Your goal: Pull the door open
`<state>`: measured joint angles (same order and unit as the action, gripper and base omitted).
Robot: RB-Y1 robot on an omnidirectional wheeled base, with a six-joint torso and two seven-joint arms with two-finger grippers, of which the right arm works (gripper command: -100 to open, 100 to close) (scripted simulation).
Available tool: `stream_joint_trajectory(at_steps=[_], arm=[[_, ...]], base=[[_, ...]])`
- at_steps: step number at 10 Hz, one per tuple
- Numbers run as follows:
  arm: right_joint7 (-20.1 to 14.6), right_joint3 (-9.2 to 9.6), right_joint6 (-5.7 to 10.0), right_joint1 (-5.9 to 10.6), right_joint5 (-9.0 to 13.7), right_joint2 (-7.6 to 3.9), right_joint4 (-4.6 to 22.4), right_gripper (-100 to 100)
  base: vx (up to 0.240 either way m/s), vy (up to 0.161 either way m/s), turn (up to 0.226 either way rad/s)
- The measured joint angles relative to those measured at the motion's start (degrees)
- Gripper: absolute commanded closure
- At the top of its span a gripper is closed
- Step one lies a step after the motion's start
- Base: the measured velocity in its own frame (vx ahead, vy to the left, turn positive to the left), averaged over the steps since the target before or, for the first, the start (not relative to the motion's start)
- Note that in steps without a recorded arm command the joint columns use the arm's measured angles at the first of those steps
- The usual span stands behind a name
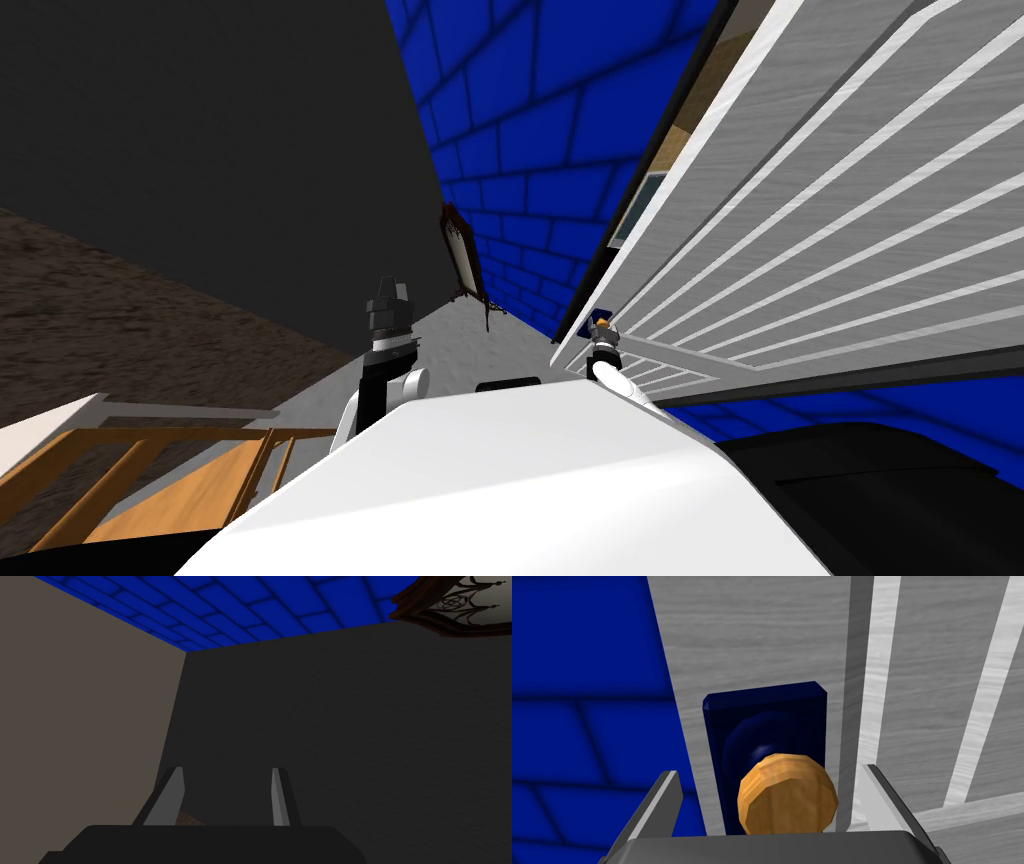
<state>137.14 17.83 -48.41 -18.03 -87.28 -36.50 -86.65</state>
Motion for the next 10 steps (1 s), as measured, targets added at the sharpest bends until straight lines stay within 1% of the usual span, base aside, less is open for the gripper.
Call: stream_joint_trajectory(at_steps=[2,5,6,7,9,10], arm=[[0.08,-0.19,-0.27,-0.01,-0.03,-0.10,0.03,100],[0.07,-0.22,-0.26,-0.03,-0.01,-0.12,0.08,100],[0.07,-0.22,-0.27,-0.03,-0.01,-0.12,0.08,100],[-0.37,0.01,-0.18,-0.22,-0.43,-0.63,-0.04,100],[-1.05,0.89,0.08,0.22,-1.47,-0.96,-0.19,100],[-1.63,1.45,0.24,-0.08,-2.14,-1.31,-0.49,100]], base=[[-0.010,0.008,-0.008],[0.000,0.000,0.000],[-0.109,-0.067,0.124],[-0.186,-0.099,0.134],[-0.182,-0.062,0.120],[-0.186,-0.055,0.117]])
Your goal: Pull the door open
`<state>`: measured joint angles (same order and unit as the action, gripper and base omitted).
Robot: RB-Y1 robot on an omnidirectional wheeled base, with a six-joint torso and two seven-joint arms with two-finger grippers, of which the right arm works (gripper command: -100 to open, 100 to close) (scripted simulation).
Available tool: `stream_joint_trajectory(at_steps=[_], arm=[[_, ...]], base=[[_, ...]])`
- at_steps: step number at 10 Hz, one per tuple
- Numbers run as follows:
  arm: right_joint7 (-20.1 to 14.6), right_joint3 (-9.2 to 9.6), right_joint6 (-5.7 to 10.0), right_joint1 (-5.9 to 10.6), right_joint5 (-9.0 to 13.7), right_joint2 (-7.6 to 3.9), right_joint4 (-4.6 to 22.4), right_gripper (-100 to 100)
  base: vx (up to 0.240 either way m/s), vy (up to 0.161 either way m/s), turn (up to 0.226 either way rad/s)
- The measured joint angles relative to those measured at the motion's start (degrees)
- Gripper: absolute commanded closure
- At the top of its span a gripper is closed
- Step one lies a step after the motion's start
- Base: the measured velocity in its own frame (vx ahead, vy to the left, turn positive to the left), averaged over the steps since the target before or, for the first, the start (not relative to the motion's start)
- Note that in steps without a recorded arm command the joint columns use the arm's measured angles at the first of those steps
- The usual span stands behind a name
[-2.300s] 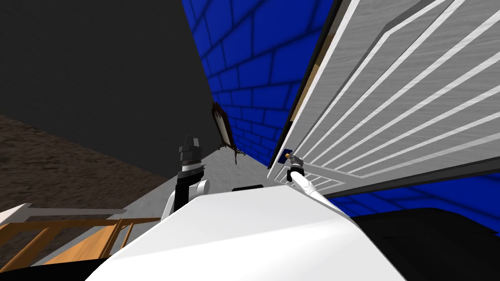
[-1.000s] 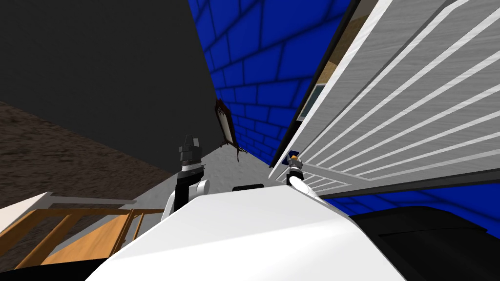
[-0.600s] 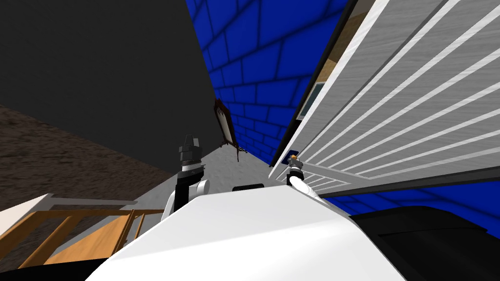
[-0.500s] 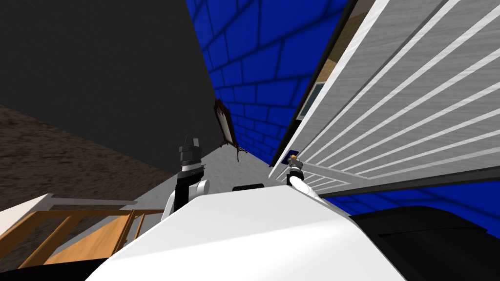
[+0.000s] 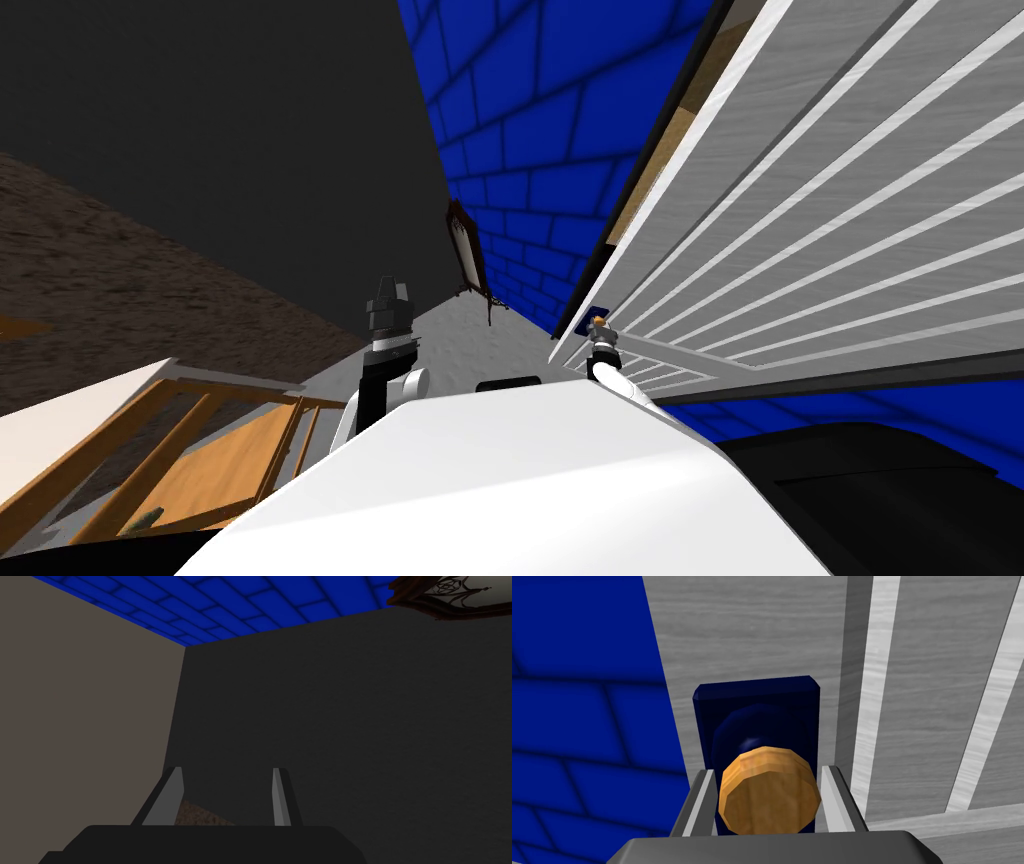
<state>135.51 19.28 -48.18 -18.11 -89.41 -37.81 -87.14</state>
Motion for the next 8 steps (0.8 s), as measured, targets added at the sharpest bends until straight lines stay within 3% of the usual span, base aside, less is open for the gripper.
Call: stream_joint_trajectory(at_steps=[8], arm=[[-3.73,4.63,1.59,0.24,-5.07,-2.33,-1.19,100]], base=[[-0.204,-0.066,0.132]])
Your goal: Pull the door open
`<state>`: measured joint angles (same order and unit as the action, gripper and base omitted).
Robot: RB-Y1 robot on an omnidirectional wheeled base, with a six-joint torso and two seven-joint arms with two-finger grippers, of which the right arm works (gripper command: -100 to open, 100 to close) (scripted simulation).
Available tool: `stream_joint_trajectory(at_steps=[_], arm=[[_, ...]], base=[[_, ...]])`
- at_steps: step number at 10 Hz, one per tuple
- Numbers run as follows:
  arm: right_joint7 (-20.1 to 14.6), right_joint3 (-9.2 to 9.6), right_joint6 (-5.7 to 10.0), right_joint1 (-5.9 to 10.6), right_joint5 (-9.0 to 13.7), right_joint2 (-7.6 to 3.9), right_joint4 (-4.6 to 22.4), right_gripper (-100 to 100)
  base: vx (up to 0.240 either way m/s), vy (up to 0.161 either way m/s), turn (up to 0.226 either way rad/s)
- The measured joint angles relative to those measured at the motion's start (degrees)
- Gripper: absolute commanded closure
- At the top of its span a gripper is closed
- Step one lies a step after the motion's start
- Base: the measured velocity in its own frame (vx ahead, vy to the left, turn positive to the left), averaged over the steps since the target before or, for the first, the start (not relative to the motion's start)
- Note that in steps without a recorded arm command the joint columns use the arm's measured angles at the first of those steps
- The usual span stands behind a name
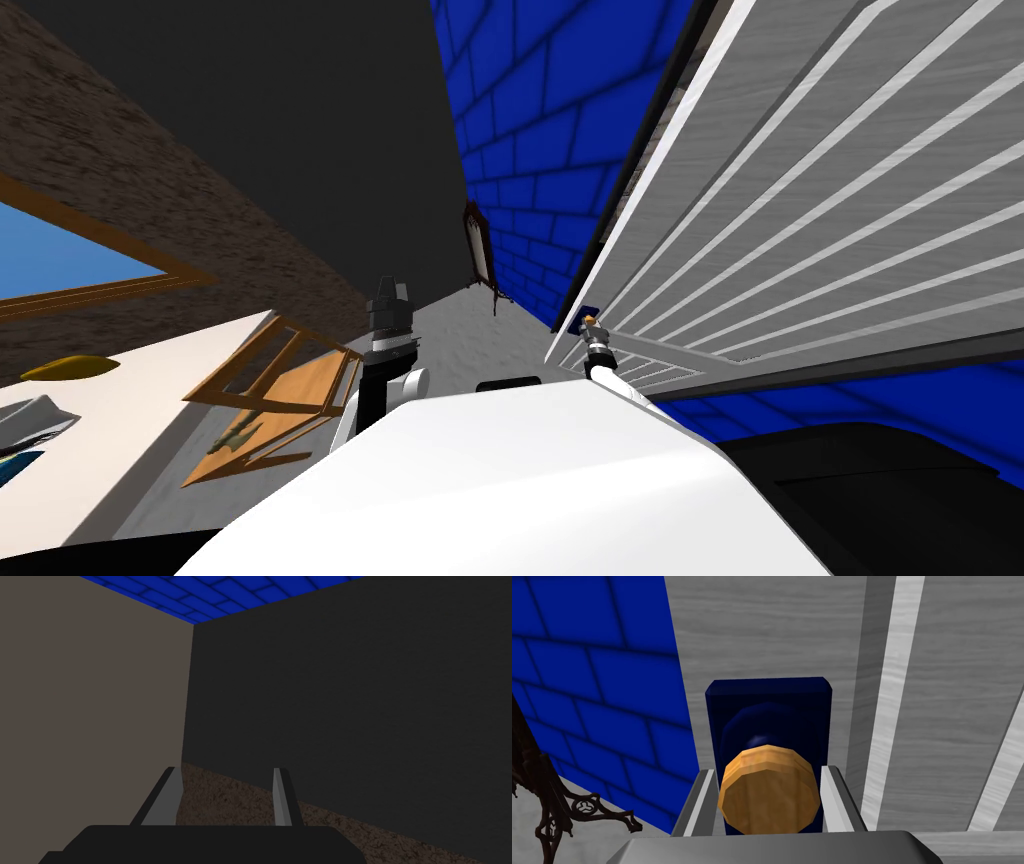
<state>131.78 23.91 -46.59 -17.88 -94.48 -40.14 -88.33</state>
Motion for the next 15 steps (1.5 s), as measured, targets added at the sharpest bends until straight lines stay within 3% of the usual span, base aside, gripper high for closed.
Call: stream_joint_trajectory(at_steps=[2,11,15], arm=[[-0.46,0.63,0.36,0.00,-0.59,-0.28,-0.14,100],[-5.49,3.67,-0.46,-0.89,-4.22,-3.60,-0.87,100],[-6.77,4.27,-0.61,-1.02,-5.09,-4.39,-0.91,100]], base=[[-0.113,-0.018,0.068],[-0.195,-0.021,0.104],[-0.175,-0.023,0.106]])
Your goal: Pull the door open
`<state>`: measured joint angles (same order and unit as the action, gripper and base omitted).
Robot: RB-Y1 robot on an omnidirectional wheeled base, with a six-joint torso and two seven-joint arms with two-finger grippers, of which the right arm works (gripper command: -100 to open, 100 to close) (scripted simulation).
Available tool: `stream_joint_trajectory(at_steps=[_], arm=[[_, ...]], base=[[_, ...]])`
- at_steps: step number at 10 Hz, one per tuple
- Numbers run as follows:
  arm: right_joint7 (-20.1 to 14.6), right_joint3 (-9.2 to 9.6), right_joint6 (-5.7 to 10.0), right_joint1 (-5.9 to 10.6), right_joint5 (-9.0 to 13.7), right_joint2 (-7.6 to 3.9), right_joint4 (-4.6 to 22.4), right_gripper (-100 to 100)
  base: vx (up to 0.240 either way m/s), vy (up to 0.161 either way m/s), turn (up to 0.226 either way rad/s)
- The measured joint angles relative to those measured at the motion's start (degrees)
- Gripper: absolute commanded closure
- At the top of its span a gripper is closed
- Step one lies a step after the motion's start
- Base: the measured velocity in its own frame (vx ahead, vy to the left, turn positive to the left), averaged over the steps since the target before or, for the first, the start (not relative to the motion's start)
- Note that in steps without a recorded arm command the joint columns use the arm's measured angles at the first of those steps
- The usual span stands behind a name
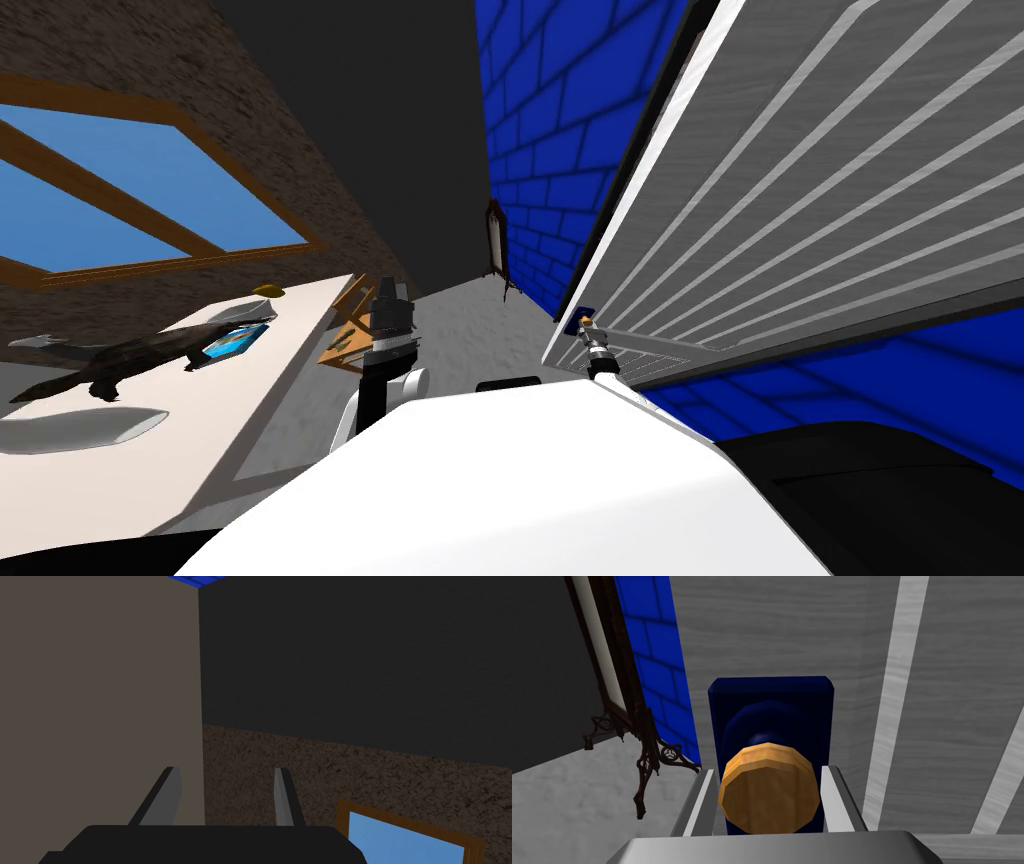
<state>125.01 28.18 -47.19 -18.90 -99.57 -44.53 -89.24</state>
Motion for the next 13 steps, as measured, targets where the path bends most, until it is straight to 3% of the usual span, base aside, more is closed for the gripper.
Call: stream_joint_trajectory(at_steps=[13], arm=[[-5.73,2.98,-0.95,-0.77,-4.08,-3.65,-0.12,100]], base=[[-0.184,-0.030,0.107]])
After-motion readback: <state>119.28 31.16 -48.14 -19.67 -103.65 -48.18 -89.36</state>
